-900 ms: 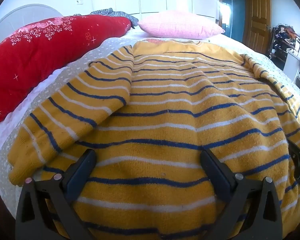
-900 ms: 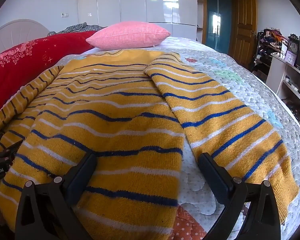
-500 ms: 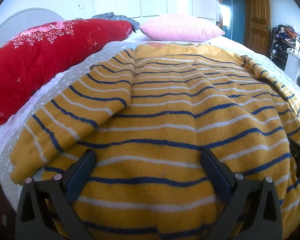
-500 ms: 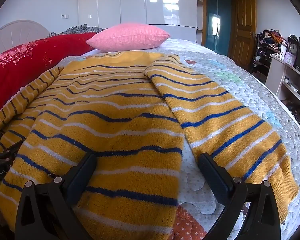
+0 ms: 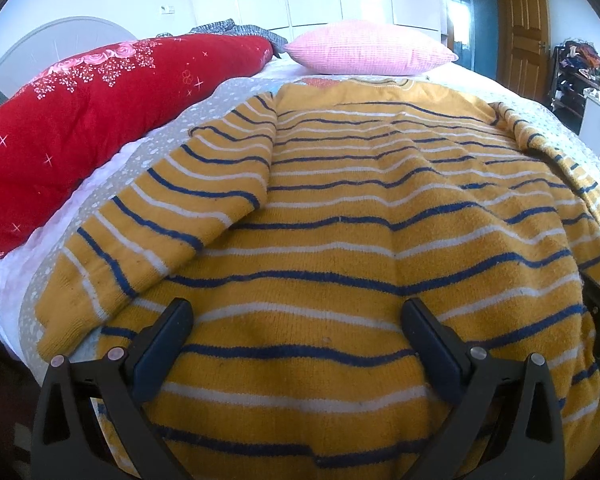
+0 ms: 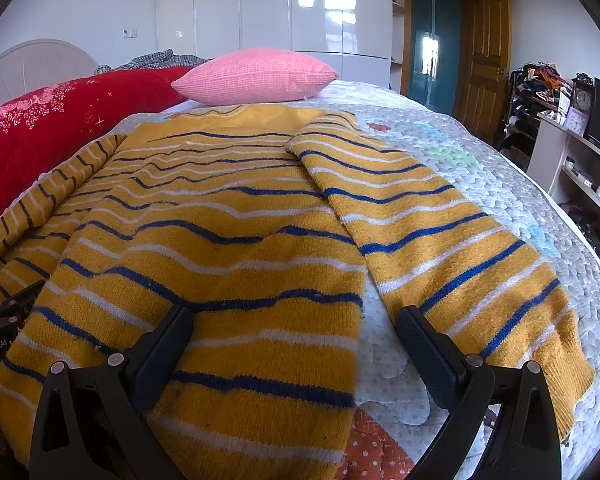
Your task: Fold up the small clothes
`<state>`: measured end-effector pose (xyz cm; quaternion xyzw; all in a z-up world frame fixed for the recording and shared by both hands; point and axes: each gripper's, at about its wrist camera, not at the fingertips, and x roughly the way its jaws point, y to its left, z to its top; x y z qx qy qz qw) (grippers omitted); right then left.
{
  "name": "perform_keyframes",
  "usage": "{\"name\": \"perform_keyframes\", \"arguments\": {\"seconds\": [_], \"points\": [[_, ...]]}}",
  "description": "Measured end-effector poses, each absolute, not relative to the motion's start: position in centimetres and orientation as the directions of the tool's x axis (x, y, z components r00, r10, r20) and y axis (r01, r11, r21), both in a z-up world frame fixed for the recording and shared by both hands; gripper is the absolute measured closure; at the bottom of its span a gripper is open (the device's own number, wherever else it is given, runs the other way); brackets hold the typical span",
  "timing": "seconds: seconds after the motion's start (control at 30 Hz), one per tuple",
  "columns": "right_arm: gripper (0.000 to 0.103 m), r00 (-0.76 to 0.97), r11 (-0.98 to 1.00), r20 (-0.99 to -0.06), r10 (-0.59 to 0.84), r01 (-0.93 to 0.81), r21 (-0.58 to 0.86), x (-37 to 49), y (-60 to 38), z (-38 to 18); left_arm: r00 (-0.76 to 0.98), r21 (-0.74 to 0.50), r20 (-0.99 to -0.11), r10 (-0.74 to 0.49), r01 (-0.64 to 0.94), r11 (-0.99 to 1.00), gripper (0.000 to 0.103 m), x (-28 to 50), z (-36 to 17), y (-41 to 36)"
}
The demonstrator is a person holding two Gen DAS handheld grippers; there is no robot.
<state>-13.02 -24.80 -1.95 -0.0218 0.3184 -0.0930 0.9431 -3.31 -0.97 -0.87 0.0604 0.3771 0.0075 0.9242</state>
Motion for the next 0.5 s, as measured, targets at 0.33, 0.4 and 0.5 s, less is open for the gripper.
{"name": "perform_keyframes", "arguments": {"seconds": [0.33,0.4,0.5], "points": [[0.0,0.792,0.981,-0.578,-0.195,0.164,-0.107,-13.27,-24.93,-2.0,0.738,0.13,-0.671,0.068,0.027,0.991,0.0,-3.62,-1.09,-1.08],[0.0,0.78,0.975,-0.585,-0.222,0.166,-0.149,-13.35,-24.83,-1.98,0.739,0.13,-0.671,0.068,0.027,0.991,0.0,-3.61,-1.09,-1.09],[0.0,0.779,0.976,-0.588,-0.217,0.166,-0.14,-13.37,-24.9,-1.98,0.741,0.131,-0.668,0.069,0.026,0.991,0.0,-3.66,-1.1,-1.13]]}}
